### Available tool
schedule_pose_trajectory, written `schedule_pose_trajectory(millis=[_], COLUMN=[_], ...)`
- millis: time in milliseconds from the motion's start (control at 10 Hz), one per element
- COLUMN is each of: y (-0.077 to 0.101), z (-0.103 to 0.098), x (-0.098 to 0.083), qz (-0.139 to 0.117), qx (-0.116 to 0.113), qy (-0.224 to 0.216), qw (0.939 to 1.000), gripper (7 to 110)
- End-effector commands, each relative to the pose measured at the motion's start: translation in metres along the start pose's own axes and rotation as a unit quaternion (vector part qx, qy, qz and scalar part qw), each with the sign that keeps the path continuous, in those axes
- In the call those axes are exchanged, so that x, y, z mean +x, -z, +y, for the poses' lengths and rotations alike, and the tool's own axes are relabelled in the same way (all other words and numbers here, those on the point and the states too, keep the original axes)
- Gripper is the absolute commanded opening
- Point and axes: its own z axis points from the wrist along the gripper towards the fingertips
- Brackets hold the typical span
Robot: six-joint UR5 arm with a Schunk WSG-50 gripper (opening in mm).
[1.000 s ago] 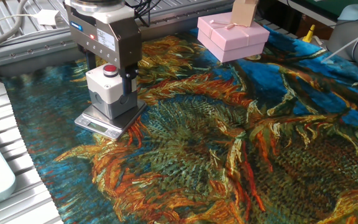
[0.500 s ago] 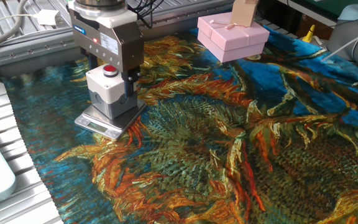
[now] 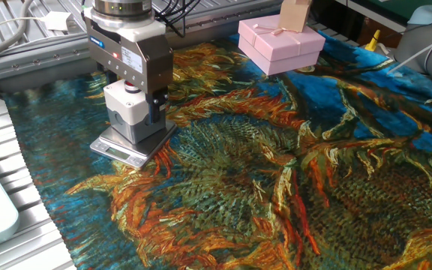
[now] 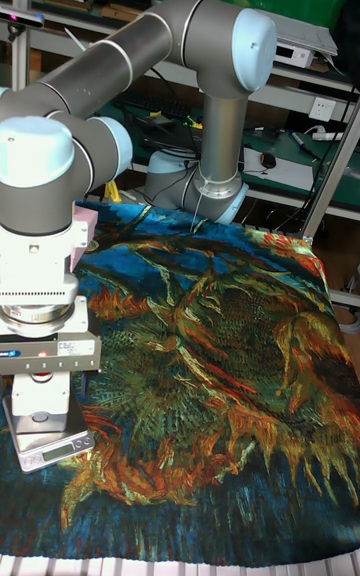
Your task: Remove the object from the scale
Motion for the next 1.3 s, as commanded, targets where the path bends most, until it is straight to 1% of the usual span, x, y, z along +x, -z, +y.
schedule_pose_trajectory(millis=[0,100,200,300,500,600,800,900,1200], y=[-0.0041,-0.0061,-0.0069,-0.0066,-0.0049,-0.0043,-0.0043,-0.004,-0.0042], z=[0.0008,0.0005,0.0015,0.0057,0.0036,0.0073,0.0066,0.0062,0.0042], x=[-0.0038,-0.0044,-0.0059,-0.0075,-0.0043,-0.0051,-0.0058,-0.0061,-0.007], qz=[-0.008,-0.009,-0.013,-0.016,-0.008,-0.009,-0.011,-0.011,-0.014], qx=[-0.003,-0.002,-0.003,-0.01,-0.005,-0.013,-0.012,-0.012,-0.008], qy=[-0.005,-0.005,-0.004,-0.007,-0.02,-0.024,-0.026,-0.027,-0.03], qw=[0.9999,0.9999,0.9999,0.9998,0.9998,0.9996,0.9995,0.9995,0.9994], gripper=[110,88,88,88,88,88,88,7,7])
